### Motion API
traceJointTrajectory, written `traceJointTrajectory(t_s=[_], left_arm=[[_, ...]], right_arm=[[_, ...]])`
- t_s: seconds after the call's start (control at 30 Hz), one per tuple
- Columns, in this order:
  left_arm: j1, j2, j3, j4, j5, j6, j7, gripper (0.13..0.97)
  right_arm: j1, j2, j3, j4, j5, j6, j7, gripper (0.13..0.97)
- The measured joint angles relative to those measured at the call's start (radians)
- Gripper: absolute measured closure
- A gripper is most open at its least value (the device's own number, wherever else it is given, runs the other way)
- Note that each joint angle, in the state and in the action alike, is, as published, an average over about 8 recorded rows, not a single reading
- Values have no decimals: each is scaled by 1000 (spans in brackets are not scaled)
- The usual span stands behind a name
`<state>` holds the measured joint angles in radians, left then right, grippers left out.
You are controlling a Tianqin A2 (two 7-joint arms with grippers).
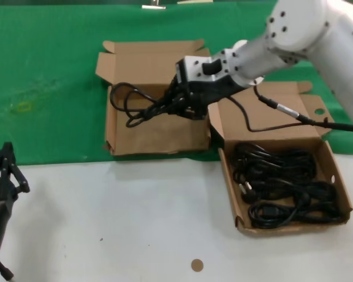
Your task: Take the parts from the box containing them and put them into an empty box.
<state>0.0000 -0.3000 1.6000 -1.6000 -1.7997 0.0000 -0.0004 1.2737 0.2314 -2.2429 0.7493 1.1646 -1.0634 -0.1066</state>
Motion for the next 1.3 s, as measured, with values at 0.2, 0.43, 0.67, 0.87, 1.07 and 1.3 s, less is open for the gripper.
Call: traceJointTrajectory(t_s=[0.2,0.43,0.67,0.87,1.07,1.3], left_arm=[[0,0,0,0,0,0,0,953],[0,0,0,0,0,0,0,953],[0,0,0,0,0,0,0,953],[0,0,0,0,0,0,0,953],[0,0,0,0,0,0,0,953],[0,0,0,0,0,0,0,950]], right_arm=[[70,-85,1,-219,8,61,-88,877],[135,-152,19,-426,31,125,-194,877],[187,-195,41,-574,53,173,-278,836],[215,-217,58,-651,69,203,-325,772],[225,-222,71,-680,80,217,-348,714],[220,-219,80,-678,89,223,-353,597]])
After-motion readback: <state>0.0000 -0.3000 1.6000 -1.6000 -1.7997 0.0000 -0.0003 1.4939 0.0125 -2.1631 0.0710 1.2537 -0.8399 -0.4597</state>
